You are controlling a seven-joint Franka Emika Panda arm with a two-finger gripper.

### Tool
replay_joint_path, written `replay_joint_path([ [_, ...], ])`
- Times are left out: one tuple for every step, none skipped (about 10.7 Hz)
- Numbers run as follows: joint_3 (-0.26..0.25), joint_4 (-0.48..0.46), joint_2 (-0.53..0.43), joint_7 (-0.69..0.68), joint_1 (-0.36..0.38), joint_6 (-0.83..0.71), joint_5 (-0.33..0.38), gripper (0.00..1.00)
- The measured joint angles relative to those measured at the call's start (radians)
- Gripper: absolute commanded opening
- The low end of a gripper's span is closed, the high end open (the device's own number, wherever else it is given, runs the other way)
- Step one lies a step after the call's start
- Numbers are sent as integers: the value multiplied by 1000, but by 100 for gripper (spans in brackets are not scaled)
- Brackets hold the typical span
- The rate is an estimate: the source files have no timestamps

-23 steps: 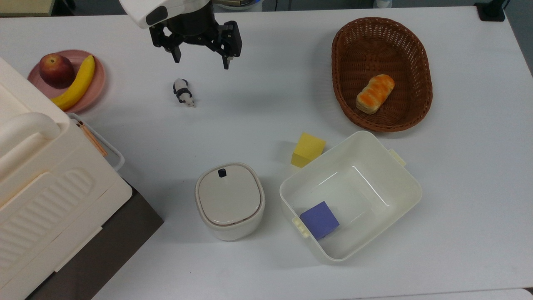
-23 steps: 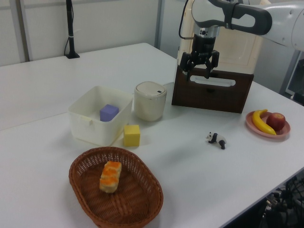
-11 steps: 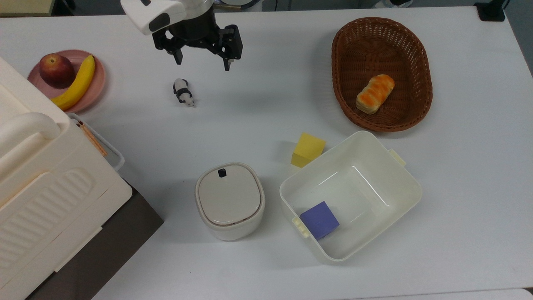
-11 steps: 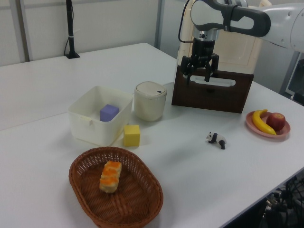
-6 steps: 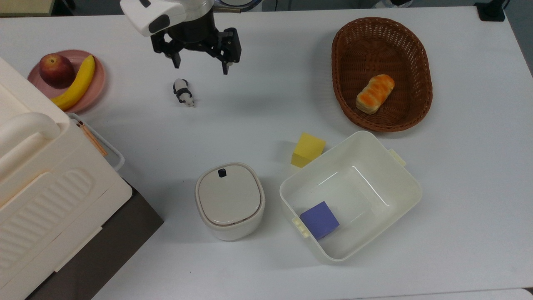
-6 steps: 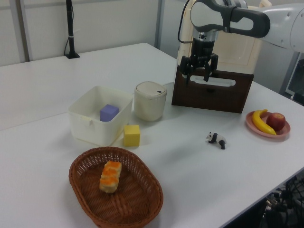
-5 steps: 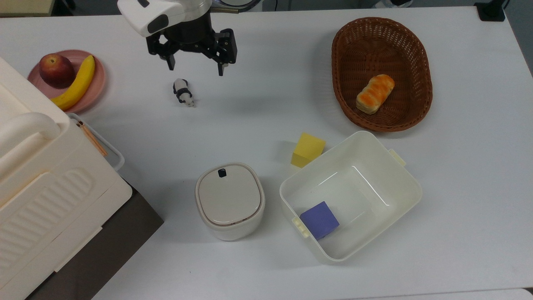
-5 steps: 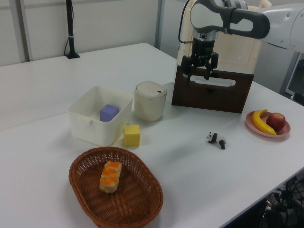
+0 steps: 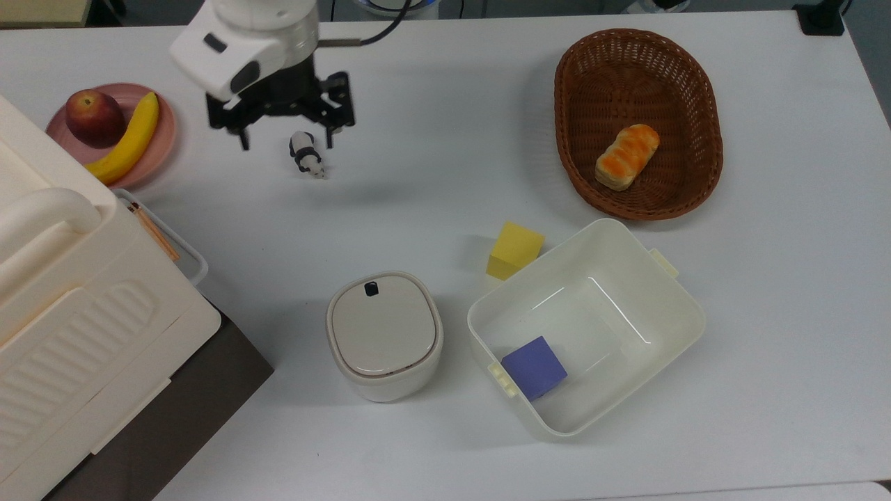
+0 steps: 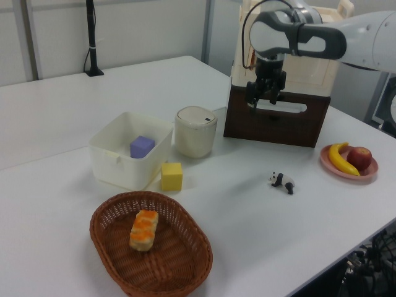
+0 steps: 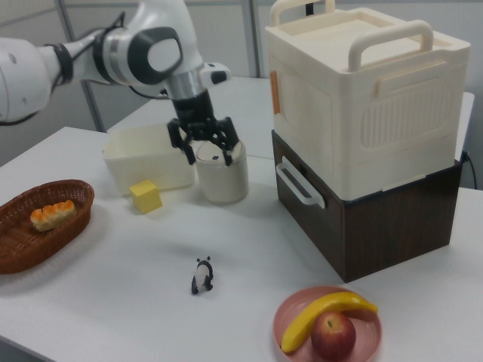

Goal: Slide open the drawer
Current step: 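Move the gripper down to the dark wooden drawer's white handle, then hook the drawer handle and pull the drawer outward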

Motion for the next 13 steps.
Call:
replay_joint_path([
  [0,-10,20,-61,-20,52,-23,100],
  [0,-17,45,-132,-40,103,-48,100],
  [0,-22,68,-205,-57,155,-68,100],
  [-1,-32,82,-271,-72,204,-85,100],
  [-1,-41,90,-338,-85,236,-101,100],
  [-1,-45,97,-399,-97,261,-112,99],
  [-1,-46,104,-445,-108,289,-115,99],
  [-1,-46,112,-472,-118,315,-116,98],
  [-1,-46,122,-484,-126,339,-129,98],
  [-1,-47,135,-488,-130,365,-142,98],
  [-1,-47,149,-488,-134,387,-151,98],
  [-1,-47,163,-488,-137,408,-156,98],
  [1,-48,167,-488,-137,412,-163,98],
])
